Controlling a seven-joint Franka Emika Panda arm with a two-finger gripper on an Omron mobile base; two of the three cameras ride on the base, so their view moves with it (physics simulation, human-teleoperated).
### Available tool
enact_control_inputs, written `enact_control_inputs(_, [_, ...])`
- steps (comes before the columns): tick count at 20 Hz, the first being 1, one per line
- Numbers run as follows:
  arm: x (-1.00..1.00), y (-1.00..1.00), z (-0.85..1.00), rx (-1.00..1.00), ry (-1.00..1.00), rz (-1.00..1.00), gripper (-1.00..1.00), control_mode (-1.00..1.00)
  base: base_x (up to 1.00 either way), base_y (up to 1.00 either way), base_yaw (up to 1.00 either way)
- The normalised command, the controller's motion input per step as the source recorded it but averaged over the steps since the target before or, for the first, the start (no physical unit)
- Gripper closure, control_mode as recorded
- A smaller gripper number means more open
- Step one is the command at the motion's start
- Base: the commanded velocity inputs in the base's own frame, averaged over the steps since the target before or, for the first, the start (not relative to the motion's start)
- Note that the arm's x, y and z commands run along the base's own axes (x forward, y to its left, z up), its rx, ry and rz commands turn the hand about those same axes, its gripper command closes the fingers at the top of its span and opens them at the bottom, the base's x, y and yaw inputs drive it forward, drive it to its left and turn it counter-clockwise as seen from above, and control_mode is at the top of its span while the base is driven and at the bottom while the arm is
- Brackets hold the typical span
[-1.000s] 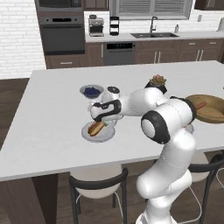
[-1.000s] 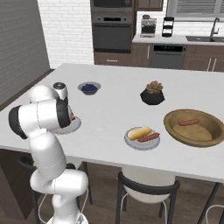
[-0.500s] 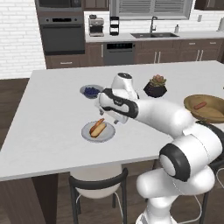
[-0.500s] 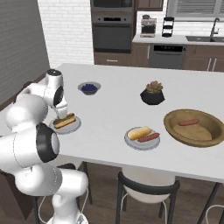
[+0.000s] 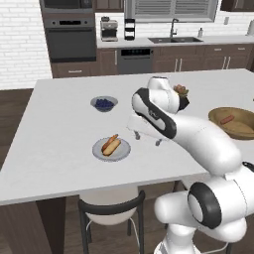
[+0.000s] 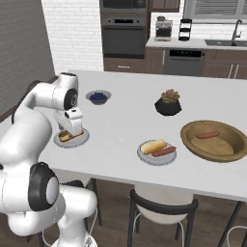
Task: Place one bun and one sausage from the bowl on each plate.
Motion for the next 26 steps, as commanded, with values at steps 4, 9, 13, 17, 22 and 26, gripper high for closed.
enact_control_inputs(4, [-0.7,-0.39,0.15,-0.13,0.29,0.16,-1.0,-1.0,0.0,0.0,0.0])
enact_control_inputs(9, [-0.75,-0.32,0.0,-0.02,0.02,0.05,-1.0,-1.0,0.0,0.0,0.0])
enact_control_inputs(13, [0.0,0.0,0.0,0.0,0.0,0.0,-1.0,1.0,-0.51,-0.63,0.0])
enact_control_inputs(17, [0.0,0.0,0.0,0.0,0.0,0.0,-1.0,1.0,0.04,-0.98,0.01])
enact_control_inputs(22, [0.0,0.0,0.0,0.0,0.0,0.0,-1.0,1.0,0.37,-1.0,0.08])
enact_control_inputs(26, [0.0,0.0,0.0,0.0,0.0,0.0,-1.0,1.0,0.53,-1.0,0.08])
